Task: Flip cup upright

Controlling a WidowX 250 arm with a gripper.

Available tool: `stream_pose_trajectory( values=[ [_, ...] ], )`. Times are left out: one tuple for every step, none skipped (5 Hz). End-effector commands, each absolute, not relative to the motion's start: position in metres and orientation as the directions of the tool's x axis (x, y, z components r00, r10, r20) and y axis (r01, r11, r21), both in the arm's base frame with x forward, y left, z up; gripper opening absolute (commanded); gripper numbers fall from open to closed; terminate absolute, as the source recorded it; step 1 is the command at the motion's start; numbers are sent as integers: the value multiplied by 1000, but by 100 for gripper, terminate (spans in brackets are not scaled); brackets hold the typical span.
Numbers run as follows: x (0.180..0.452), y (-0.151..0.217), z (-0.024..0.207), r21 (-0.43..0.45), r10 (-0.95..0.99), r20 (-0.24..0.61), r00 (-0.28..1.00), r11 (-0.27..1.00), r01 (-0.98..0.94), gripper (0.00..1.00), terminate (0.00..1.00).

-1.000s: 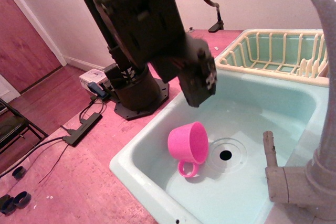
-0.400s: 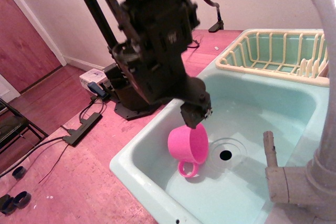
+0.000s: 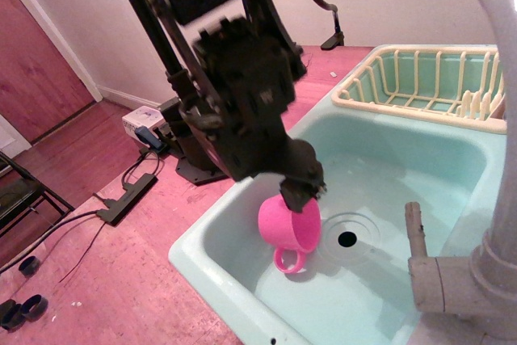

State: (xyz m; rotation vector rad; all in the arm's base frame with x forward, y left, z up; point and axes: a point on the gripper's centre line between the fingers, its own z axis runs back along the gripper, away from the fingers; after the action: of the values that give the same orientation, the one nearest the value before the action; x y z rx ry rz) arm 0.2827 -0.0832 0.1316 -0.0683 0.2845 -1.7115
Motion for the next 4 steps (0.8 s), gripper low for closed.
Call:
stream_pose_trajectory(
  values=[
    [292, -89, 125, -256, -978, -119, -172, -138, 957, 100, 0],
    [290, -88, 115, -253, -982, -123, -142, -108, 961, 100, 0],
    [287, -91, 114, -261, -982, -101, -161, -130, 957, 100, 0],
    [275, -93, 124, -277, -980, -79, -180, -152, 949, 100, 0]
  ],
)
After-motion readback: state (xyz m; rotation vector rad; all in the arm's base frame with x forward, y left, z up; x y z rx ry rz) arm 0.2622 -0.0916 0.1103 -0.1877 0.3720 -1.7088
